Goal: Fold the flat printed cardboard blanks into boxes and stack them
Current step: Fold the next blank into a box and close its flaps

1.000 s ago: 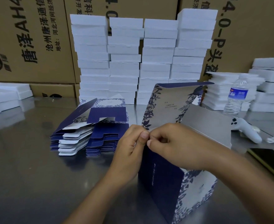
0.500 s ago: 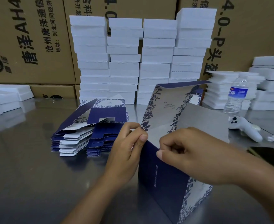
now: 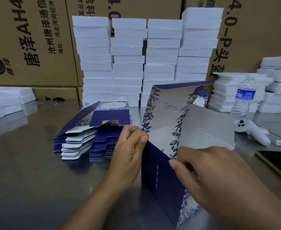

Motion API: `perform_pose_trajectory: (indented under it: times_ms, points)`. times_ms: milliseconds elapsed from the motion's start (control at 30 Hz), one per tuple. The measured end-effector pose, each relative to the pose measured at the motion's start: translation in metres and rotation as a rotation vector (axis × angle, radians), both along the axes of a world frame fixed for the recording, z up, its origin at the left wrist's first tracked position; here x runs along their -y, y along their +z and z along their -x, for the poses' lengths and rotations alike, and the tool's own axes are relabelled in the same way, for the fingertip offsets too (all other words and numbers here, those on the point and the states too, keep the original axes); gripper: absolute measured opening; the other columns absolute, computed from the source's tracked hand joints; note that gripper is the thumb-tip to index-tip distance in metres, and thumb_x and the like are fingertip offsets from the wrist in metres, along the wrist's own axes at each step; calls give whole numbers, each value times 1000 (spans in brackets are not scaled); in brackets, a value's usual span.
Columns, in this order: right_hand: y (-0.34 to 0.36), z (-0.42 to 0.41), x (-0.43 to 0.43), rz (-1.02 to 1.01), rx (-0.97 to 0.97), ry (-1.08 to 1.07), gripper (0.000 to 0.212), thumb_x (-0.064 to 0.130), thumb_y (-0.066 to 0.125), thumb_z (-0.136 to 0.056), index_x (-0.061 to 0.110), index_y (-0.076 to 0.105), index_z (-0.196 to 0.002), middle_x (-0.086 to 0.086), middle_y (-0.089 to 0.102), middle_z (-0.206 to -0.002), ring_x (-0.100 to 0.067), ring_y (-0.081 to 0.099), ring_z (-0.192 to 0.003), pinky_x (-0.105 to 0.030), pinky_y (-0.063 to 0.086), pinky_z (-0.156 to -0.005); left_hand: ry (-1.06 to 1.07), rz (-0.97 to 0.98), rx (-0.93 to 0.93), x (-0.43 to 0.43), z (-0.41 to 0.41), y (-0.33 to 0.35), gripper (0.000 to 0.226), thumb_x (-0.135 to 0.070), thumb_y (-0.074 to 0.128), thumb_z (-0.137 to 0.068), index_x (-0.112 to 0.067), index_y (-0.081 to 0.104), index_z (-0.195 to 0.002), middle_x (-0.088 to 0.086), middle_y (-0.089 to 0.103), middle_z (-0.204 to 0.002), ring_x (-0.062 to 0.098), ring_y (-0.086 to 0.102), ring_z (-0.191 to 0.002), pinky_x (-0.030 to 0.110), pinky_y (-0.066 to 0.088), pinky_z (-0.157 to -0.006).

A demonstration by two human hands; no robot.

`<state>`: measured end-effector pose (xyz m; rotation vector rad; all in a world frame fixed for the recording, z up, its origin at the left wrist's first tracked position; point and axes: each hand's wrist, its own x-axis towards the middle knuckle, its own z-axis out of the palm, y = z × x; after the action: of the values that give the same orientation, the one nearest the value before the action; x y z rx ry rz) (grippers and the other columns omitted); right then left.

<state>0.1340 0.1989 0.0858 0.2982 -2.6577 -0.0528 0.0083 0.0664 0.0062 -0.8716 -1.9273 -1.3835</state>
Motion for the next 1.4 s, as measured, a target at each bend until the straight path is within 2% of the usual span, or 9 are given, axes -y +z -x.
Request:
perform_pose_trajectory:
  times_ms: [67,300,533,667,867,1033,1167,1300,1400]
  points:
    - [-3,0,0,12,-101,-34,35,35,48,-86,24,28,-60,7,24,-47,-21,28,-41,-18,8,-43,-14,-14,3,0,0,1,27,-55,29,-95,-41,47,-81,-10,46,-91,0,48,-84,7,34,-73]
    - [-26,5,-15,17,-497,92,41,31,45,-86,16,44,-49,4,40,-45,-21,40,-41,-21,12,-57,-27,-20,43,0,3,1,21,-45,33,-94,-40,48,-80,-7,47,-89,0,47,-83,9,35,-75]
    - [-37,14,-13,161,-478,150,35,29,45,-89,22,28,-59,7,29,-50,-18,31,-47,-20,16,-61,-8,-18,72,0,3,2,26,-40,32,-95,-30,49,-77,-6,47,-83,0,46,-78,9,34,-71]
    - [-29,13,-18,197,-468,208,40,38,40,-93,20,44,-58,11,41,-57,-15,43,-56,-25,32,-69,-33,-40,117,1,3,2,28,-30,33,-97,-25,48,-74,-11,44,-73,3,43,-68,14,32,-62]
    - [-2,18,-51,778,-770,96,10,27,48,-94,31,57,-92,17,58,-86,-17,55,-89,-34,45,-85,-129,-260,331,2,-1,5,43,-61,29,-86,-25,50,-79,-10,49,-75,14,45,-74,35,40,-72]
    - [-11,46,-58,1645,-127,-35,2,25,57,-91,26,57,-90,1,67,-86,-12,65,-85,-31,49,-76,-284,-459,518,3,-6,12,34,-66,45,-72,-34,56,-75,-1,51,-83,22,45,-82,46,38,-78]
    - [-29,62,-42,1617,196,-2,35,17,48,-95,21,70,-67,7,61,-52,-4,54,-44,-15,42,-47,-294,-420,520,5,-4,13,16,-40,50,-77,-37,64,-83,-7,59,-98,18,53,-97,43,39,-92]
    - [-28,76,-41,1587,215,3,29,17,52,-93,5,68,-72,-6,64,-63,-15,56,-56,-25,42,-60,-382,-388,535,9,-4,14,37,-28,42,-79,-45,67,-102,-19,68,-102,7,65,-87,26,52,-75]
    - [-25,80,-41,1576,249,45,27,20,54,-91,-3,63,-80,-8,69,-70,-19,62,-62,-25,46,-60,-395,-376,527,9,-7,18,45,-21,38,-85,-48,60,-114,-34,60,-115,-3,56,-112,23,49,-89]
